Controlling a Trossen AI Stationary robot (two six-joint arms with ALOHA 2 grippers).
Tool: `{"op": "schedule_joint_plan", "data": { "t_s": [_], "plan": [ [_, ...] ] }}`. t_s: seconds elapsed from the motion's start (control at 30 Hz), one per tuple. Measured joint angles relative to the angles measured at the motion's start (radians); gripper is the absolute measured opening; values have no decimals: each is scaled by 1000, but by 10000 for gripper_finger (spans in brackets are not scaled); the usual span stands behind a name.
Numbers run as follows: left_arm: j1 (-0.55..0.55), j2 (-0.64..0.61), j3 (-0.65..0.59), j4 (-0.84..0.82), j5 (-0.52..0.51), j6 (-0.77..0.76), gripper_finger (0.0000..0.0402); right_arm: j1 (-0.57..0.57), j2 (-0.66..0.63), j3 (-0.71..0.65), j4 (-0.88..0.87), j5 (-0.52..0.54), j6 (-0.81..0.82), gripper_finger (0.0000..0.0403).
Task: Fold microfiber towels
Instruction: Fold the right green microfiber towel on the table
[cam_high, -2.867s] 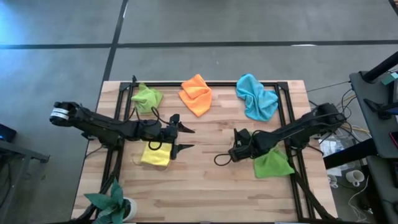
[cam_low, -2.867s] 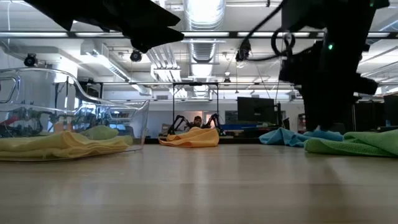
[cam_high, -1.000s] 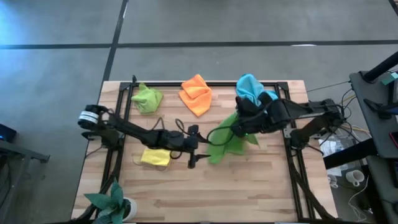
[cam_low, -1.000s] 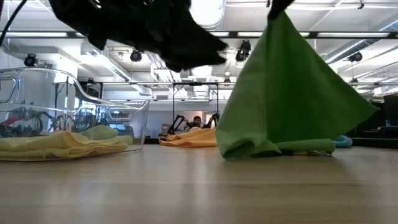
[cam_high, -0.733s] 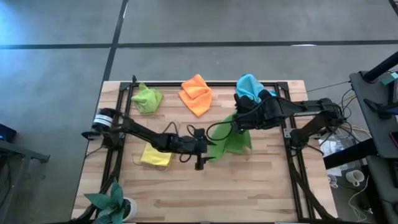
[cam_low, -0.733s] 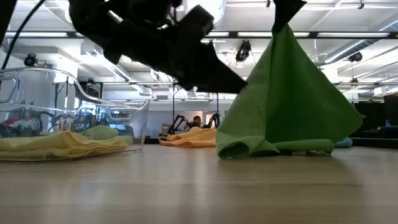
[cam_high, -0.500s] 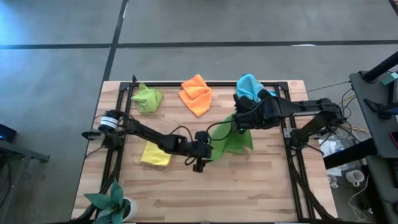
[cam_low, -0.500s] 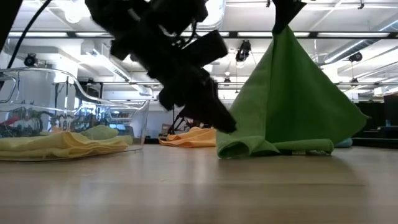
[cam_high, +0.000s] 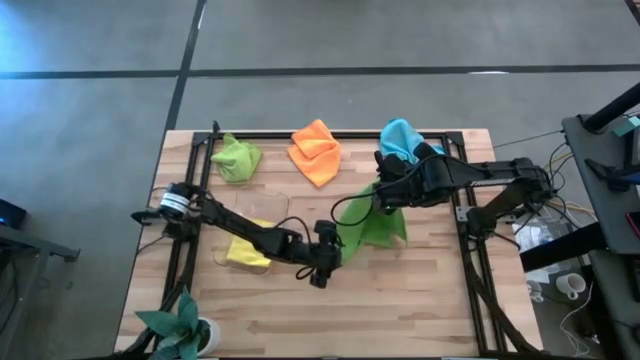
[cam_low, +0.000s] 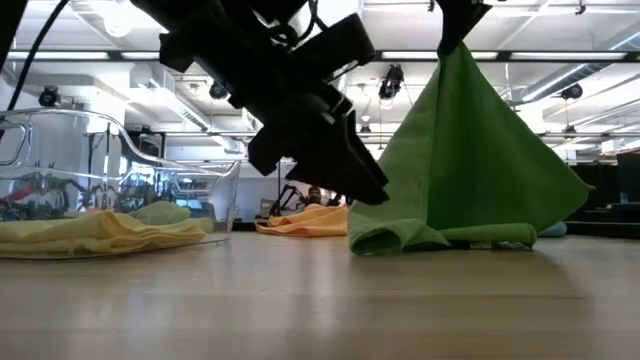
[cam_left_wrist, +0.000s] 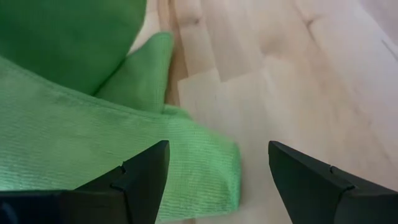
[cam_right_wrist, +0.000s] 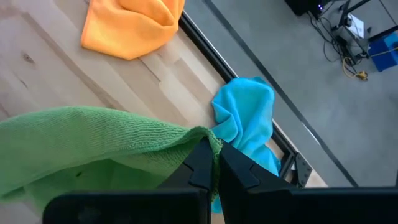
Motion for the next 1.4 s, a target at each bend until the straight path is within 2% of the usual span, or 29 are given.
{"op": "schedule_joint_plan", "data": {
  "t_s": [0.2,0.33,0.5,0.63,0.8,0.93,1.07,1.17,1.4],
  "plan": [
    [-15,108,128,-108,-12,25,234,0,0,-3,2,0,2,9],
    [-22,176,216,-189,-76,43,207,1,0,-5,0,-6,5,9],
    [-19,198,258,-234,-84,41,171,2,0,-9,-1,-8,4,9],
    [-21,189,259,-256,-98,-1,120,3,0,-9,-3,-8,0,9],
    [-16,168,257,-274,-127,-13,17,17,0,-13,-3,-8,-8,9],
    [-15,153,256,-286,-135,-12,3,49,-1,-13,-3,-8,-10,9],
    [-14,86,254,-338,-156,-11,1,105,-9,-14,-3,-8,-2,9],
    [-14,-6,252,-380,-191,-10,1,172,-20,-14,-3,-9,22,9],
    [-37,-246,221,-410,-195,-8,0,378,-62,-9,0,-10,34,9]
  ]
}}
